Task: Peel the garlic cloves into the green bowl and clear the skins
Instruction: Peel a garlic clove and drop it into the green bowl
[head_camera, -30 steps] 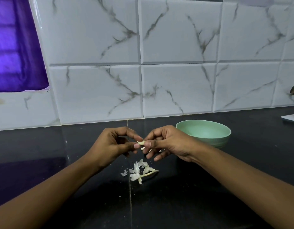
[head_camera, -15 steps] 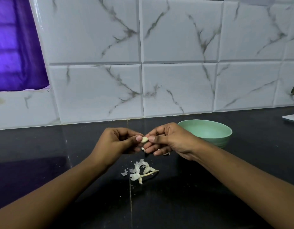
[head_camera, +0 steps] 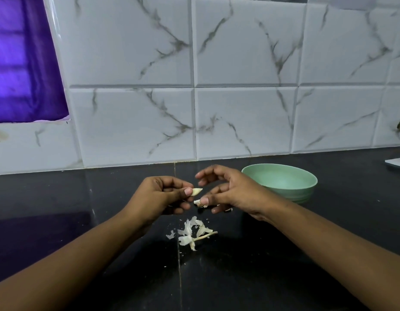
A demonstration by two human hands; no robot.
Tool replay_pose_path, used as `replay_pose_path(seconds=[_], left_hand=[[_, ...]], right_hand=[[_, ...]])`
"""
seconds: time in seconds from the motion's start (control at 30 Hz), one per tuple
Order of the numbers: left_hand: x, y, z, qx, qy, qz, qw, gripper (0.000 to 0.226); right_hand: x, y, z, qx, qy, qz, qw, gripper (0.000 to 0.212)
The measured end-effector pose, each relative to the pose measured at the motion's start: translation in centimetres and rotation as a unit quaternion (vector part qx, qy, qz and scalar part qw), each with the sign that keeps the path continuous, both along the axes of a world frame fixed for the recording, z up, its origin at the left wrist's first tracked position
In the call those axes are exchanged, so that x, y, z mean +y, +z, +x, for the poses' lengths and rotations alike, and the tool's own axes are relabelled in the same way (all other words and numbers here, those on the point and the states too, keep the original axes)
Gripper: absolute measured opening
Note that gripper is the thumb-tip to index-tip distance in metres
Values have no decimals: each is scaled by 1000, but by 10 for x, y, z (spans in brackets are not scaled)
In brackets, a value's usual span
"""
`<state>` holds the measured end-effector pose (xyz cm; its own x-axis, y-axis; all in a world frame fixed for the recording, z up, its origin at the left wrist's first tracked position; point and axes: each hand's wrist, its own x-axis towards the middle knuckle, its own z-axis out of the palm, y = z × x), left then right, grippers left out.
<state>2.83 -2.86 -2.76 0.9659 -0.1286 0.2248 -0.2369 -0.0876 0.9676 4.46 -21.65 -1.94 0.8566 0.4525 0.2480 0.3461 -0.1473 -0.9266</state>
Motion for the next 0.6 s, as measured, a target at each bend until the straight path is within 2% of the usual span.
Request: replay_pose_path(seconds=[0.13,0.33,0.43,0.47,0.6], left_hand=[[-4,0,-3,-28,-4,19,999,8],[-4,6,-6,-109,-40,28,993,29],[1,1,-3,-130,-26,105,986,61],[1,-1,-3,-139,-18,127,982,63],[-2,1,-6,-159,14,111,981,28]], right_hand=[[6,-6,1,-28,-17,28,999,8],[-3,6,3,122,11,148,981,6],[-5,7,3,147,11,180,973,5],[-5,6,3,147,11,175,974,5],[-1,3,1,130,14,118,984,8]])
